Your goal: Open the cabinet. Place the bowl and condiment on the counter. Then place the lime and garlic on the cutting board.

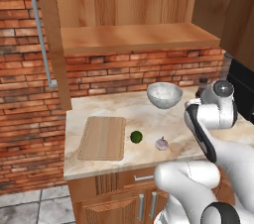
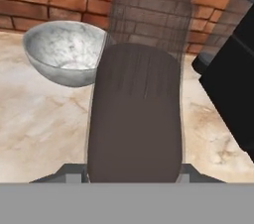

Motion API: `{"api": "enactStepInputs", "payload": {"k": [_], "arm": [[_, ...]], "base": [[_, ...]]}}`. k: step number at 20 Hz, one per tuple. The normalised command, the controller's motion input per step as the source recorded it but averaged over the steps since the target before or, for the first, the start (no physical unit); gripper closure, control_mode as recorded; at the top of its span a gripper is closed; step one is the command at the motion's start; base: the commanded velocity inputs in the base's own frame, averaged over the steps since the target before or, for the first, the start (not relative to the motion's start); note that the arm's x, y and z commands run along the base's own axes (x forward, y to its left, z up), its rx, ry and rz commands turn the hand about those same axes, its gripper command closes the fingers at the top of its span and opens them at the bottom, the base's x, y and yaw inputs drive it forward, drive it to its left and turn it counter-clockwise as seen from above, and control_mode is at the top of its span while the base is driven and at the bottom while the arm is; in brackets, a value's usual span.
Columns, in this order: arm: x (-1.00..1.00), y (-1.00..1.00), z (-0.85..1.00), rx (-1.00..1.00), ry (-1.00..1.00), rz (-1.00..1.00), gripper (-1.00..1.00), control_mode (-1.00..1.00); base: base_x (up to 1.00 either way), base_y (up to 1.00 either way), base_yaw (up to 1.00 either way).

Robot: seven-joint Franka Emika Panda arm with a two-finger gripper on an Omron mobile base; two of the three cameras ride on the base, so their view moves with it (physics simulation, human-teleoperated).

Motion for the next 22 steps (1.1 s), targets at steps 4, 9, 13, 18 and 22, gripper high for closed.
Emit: {"api": "enactStepInputs", "payload": {"k": [4, 9, 13, 18, 22], "arm": [[0.16, -0.45, -0.41, 0.0, 0.0, 0.05, 1.0, -1.0], [0.31, -0.27, -0.42, 0.0, 0.0, 0.01, 1.0, -1.0], [0.28, -0.15, -0.39, 0.0, 0.0, 0.0, 1.0, -1.0], [0.31, -0.11, -0.37, 0.0, 0.0, 0.0, 1.0, -1.0], [0.21, -0.08, -0.24, 0.0, 0.0, 0.0, 1.0, -1.0]], "base": [[0.0, 0.0, 0.0], [0.0, 0.0, 0.0], [0.0, 0.0, 0.0], [0.0, 0.0, 0.0], [0.0, 0.0, 0.0]]}}
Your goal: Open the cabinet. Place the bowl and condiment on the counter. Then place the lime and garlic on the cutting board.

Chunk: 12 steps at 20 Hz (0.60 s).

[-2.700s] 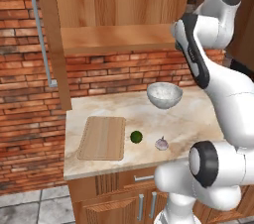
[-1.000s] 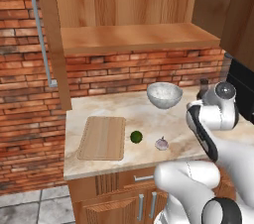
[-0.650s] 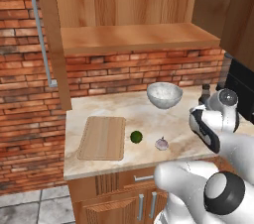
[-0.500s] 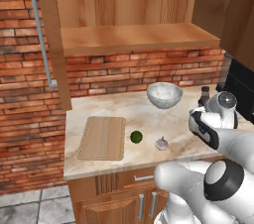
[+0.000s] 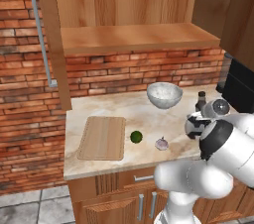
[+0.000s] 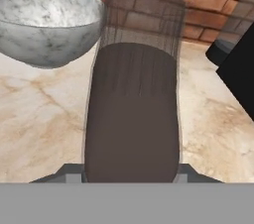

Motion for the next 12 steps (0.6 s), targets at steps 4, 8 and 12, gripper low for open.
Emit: {"api": "enactStepInputs", "payload": {"k": [4, 8, 12], "arm": [[0.14, -0.07, -0.12, 0.0, 0.0, 0.0, 1.0, -1.0], [0.08, -0.08, 0.0, 0.0, 0.0, 0.0, 1.0, -1.0], [0.03, -0.09, -0.02, 0.0, 0.0, 0.0, 1.0, -1.0]], "base": [[0.0, 0.0, 0.0], [0.0, 0.0, 0.0], [0.0, 0.0, 0.0]]}}
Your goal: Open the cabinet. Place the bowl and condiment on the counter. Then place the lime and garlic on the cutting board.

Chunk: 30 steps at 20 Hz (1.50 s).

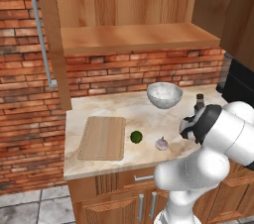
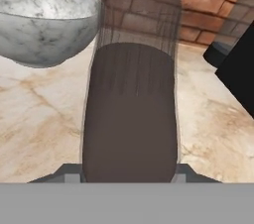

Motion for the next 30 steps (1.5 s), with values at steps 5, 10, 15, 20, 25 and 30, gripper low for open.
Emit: {"api": "enactStepInputs", "payload": {"k": [5, 10, 15, 20, 25, 30], "arm": [[0.0, -0.07, 0.0, 0.0, 0.0, 0.0, 1.0, -1.0], [0.0, -0.04, 0.0, 0.0, 0.0, 0.0, -1.0, -1.0], [0.0, -0.09, 0.06, 0.0, 0.0, 0.0, -1.0, -1.0], [-0.11, -0.03, 0.61, 0.0, 0.0, 0.0, -1.0, -1.0], [-0.23, 0.02, 1.0, 0.0, 0.0, 0.0, -1.0, -1.0], [-0.33, 0.1, 1.0, 0.01, 0.01, 0.0, -1.0, -1.0]], "base": [[0.0, 0.0, 0.0], [0.0, 0.0, 0.0], [0.0, 0.0, 0.0], [0.0, 0.0, 0.0], [0.0, 0.0, 0.0], [0.0, 0.0, 0.0]]}}
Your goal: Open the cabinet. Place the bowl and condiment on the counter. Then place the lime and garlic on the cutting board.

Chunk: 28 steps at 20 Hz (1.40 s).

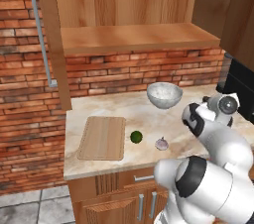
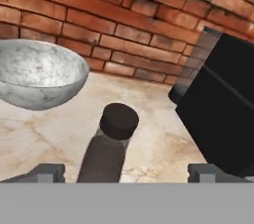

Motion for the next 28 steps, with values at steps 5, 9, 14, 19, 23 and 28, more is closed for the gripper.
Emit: {"api": "enactStepInputs", "payload": {"k": [5, 9, 14, 19, 23, 28], "arm": [[-0.46, 0.41, 0.84, 0.18, 0.18, 0.0, -1.0, -1.0], [-0.65, 0.57, 0.55, 0.24, 0.17, 0.0, -1.0, -1.0], [-0.56, 0.78, 0.14, 0.17, 0.17, 0.0, -1.0, -1.0], [-0.07, 0.96, -0.61, 0.11, 0.25, 0.0, -1.0, -1.0], [0.11, 0.81, -0.65, 0.05, 0.3, 0.0, -1.0, -1.0], [0.29, 0.1, -0.66, 0.06, 0.29, -0.01, -1.0, -1.0]], "base": [[0.0, 0.0, 0.0], [0.0, 0.0, 0.0], [0.0, 0.0, 0.0], [0.0, 0.0, 0.0], [0.0, 0.0, 0.0], [0.0, 0.0, 0.0]]}}
